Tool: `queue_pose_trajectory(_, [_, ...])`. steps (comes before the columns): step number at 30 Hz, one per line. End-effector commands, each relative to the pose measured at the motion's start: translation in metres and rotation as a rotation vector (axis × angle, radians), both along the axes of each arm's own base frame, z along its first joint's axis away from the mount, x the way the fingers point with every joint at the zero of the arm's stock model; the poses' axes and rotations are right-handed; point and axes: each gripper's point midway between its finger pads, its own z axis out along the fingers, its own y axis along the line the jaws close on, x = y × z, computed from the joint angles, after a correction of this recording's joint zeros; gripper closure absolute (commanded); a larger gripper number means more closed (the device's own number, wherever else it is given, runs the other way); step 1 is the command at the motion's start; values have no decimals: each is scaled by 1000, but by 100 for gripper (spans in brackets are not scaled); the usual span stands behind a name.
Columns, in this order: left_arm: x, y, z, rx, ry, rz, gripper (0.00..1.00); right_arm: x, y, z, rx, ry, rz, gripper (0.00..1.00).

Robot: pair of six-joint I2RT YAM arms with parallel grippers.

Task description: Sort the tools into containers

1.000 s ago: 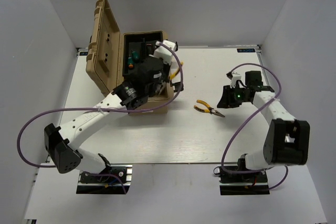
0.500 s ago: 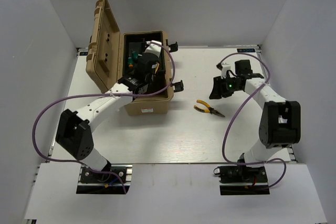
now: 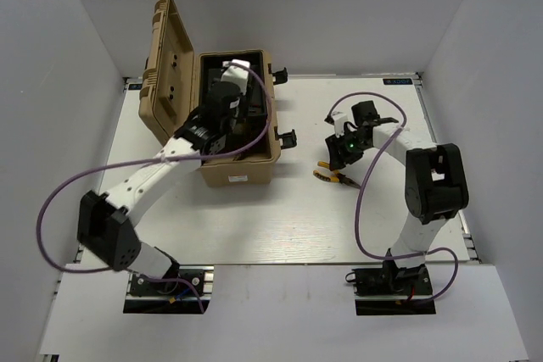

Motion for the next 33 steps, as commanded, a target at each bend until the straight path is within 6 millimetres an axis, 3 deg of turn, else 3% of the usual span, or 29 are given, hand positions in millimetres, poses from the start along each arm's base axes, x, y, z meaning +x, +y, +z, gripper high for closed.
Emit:
queue_pose_trajectory(1, [-37, 2, 40, -107, -56, -104, 46, 21, -3, 2, -92, -81, 19, 48])
queue_pose_trajectory(2, [-46, 3, 43, -121, -63, -131, 52, 23, -7, -2, -112, -81, 14, 48])
queue_pose_trajectory(3, [-57, 5, 32, -123, -50, -155, 72, 21, -4, -5, -122, -74, 26, 48])
queue_pose_trajectory(4, [-75, 11, 51, -160, -98, -189, 81, 20, -3, -8, -131, -70, 36, 48])
queue_pose_trajectory(7, [-103, 23, 41, -181, -108, -209, 92, 13, 1, -18, -146, -53, 68, 49])
queue_pose_trajectory(9, [-124, 37, 39, -194, -132, -210, 87, 9, 2, -25, -173, -48, 84, 52])
queue_pose_trajectory(10, [-128, 45, 37, -193, -143, -185, 67, 6, 1, -31, -185, -30, 88, 56])
queue_pose_trajectory(11, [-137, 52, 31, -195, -147, -185, 55, 3, 2, -33, -193, -22, 95, 59])
queue_pose_trajectory(13, [-143, 61, 25, -196, -147, -155, 41, 1, -1, -38, -222, -8, 92, 67])
queue_pose_trajectory(14, [-144, 65, 20, -192, -146, -144, 41, -5, -2, -39, -233, 15, 97, 82])
queue_pose_trajectory(16, [-150, 68, 27, -203, -164, -145, 40, -6, -6, -37, -240, 25, 76, 96])
queue_pose_trajectory(18, [-152, 73, 22, -200, -165, -133, 40, -7, -13, -31, -256, 32, 47, 100])
queue_pose_trajectory(21, [-160, 79, 30, -228, -199, -124, 40, -5, -27, -9, -322, -20, 38, 100])
queue_pose_trajectory(22, [-162, 81, 29, -232, -205, -124, 40, 0, -28, 16, -324, -74, 29, 100])
queue_pose_trajectory(24, [-174, 95, 46, -273, -284, -99, 47, 0, -41, 47, -379, -130, 1, 100])
queue_pose_trajectory(25, [-178, 100, 48, -295, -321, -91, 51, 15, -36, 73, -359, -198, -10, 100])
queue_pose_trajectory(26, [-184, 106, 54, -315, -358, -78, 62, 18, -34, 85, -341, -220, -8, 100])
queue_pose_trajectory(27, [-196, 122, 67, -356, -429, -44, 69, 8, -25, 92, -297, -192, 27, 100])
queue_pose_trajectory(29, [-204, 137, 72, -382, -475, 4, 82, 20, -2, 143, -184, -288, 67, 100])
queue_pose_trajectory(32, [-209, 144, 73, -394, -494, 29, 84, 12, 49, 177, 18, -305, 238, 100])
queue_pose_trajectory(33, [-209, 144, 73, -394, -494, 29, 83, 20, 60, 177, 29, -314, 271, 100])
